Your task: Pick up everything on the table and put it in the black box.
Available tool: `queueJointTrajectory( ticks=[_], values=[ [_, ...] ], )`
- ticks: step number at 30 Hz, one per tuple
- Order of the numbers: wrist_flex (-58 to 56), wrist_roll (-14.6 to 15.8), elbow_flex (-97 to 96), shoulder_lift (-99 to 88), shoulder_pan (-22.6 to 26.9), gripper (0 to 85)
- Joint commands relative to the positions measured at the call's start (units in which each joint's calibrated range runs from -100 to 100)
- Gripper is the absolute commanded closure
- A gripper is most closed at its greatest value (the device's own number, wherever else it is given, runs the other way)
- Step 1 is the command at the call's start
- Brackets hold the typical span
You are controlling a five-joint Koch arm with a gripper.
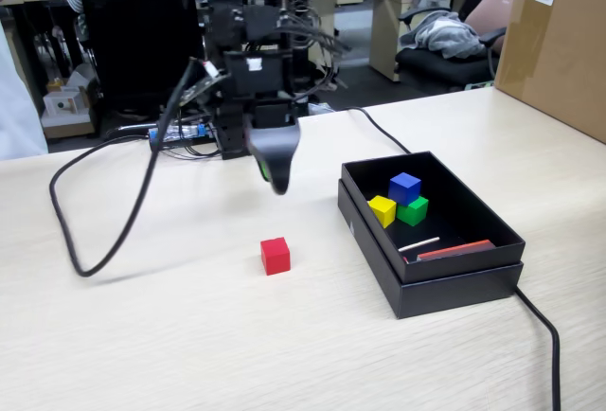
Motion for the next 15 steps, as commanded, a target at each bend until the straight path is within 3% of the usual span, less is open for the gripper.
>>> queueJointTrajectory(
  ticks=[1, 15],
  values=[
    [-1.46, -0.34, 4.36, 5.59, -0.34, 37.5],
    [-1.46, -0.24, 16.51, 29.69, -0.24, 38.4]
  ],
)
